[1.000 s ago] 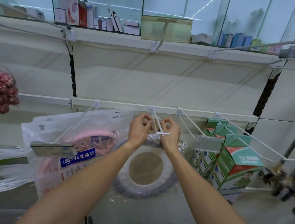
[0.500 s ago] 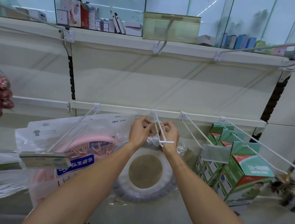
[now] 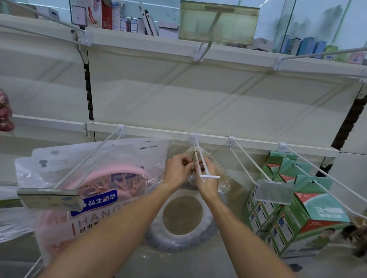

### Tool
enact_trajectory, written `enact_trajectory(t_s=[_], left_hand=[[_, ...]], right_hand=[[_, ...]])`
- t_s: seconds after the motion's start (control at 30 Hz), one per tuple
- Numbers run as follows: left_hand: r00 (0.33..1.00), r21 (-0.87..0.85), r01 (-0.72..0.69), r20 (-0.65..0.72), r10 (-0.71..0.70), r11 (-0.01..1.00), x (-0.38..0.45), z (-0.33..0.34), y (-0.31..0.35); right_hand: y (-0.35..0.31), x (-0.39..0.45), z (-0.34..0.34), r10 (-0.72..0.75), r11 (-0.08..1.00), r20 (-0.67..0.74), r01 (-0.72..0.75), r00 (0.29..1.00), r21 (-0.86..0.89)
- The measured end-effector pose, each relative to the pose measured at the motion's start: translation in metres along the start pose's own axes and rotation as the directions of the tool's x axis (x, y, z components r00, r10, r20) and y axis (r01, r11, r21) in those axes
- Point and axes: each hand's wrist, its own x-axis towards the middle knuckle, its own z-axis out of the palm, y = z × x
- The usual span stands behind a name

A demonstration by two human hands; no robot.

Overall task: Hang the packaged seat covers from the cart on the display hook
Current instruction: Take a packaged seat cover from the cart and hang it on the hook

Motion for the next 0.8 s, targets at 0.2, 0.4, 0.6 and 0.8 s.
enact_trajectory(t_s=[0.2,0.4,0.6,0.8], left_hand=[[1.0,0.053,-0.022,-0.006,0.022,0.998,-0.002,0.005,-0.013],[0.996,0.063,-0.088,-0.002,0.088,0.994,-0.013,0.004,-0.014],[0.98,0.373,-0.177,-0.02,0.199,0.911,-0.037,0.003,-0.029],[0.929,0.518,-0.345,0.072,0.362,0.783,-0.075,-0.004,-0.037]], right_hand=[[-0.005,-0.012,-0.006,-0.033,0.999,-0.009,0.033,0.999,0.014],[0.0,-0.019,-0.006,-0.006,1.0,0.021,0.006,1.0,-0.002],[0.007,-0.033,-0.009,-0.029,0.957,-0.02,0.022,0.999,-0.291],[0.017,-0.064,-0.022,-0.049,0.94,-0.015,0.042,0.999,-0.339]])
